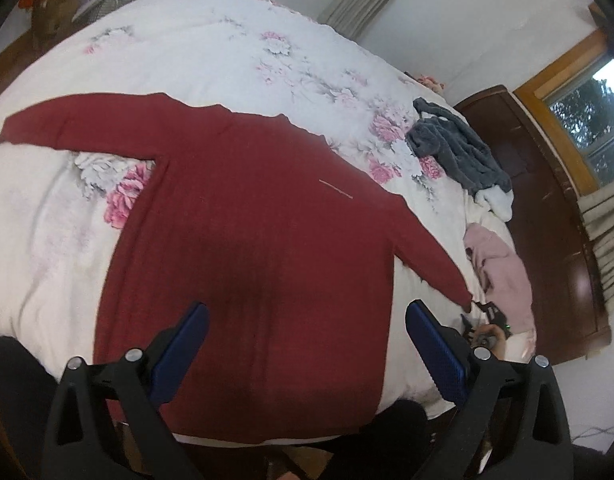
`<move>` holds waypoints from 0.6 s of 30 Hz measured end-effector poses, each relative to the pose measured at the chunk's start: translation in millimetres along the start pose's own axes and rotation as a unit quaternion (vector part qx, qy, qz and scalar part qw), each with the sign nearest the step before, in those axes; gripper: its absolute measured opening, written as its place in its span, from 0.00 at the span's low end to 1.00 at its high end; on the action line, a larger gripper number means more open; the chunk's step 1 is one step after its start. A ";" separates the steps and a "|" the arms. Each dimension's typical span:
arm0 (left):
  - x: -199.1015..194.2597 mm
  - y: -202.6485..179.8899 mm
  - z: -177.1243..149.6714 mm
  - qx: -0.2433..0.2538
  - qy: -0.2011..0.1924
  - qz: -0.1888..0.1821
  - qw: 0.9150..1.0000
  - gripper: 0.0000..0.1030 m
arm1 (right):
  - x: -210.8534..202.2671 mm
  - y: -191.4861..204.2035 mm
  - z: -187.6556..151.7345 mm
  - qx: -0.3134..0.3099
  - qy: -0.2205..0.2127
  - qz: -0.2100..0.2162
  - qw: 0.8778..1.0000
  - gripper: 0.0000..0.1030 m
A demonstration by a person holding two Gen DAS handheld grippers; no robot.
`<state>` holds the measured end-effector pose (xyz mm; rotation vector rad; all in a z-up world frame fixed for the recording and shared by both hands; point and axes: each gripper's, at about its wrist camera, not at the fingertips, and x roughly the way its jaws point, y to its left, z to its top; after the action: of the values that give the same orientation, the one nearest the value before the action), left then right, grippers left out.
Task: Fold small clothes
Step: 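Grasp the red sweater's sleeve cuff with the right tool and lift it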
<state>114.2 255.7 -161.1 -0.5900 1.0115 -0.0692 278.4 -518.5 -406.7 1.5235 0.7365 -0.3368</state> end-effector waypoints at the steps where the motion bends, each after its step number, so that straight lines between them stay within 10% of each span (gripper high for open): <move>1: 1.0 0.4 0.3 -0.003 0.001 -0.004 1.000 0.96 | 3.3 -0.7 1.7 -0.003 -0.002 -0.002 1.000 0.48; 8: 11.1 11.9 1.5 -0.042 0.037 -0.029 0.998 0.96 | 15.2 7.0 6.0 -0.010 -0.009 -0.005 1.000 0.49; 10: 11.0 14.2 0.7 -0.045 0.039 -0.029 0.998 0.96 | 18.8 12.6 6.7 -0.022 -0.010 -0.009 1.000 0.40; 12: 10.9 15.5 1.0 -0.045 0.042 -0.030 0.998 0.96 | 12.8 14.4 3.8 -0.030 -0.008 -0.010 0.999 0.10; 18: 5.2 22.4 6.0 -0.046 0.048 -0.034 0.997 0.96 | -9.6 58.7 -11.7 -0.101 -0.033 -0.015 0.994 0.09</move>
<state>117.2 275.5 -173.9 -0.7115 1.0914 -0.1126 305.4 -506.3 -353.9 1.3055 0.7202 -0.3239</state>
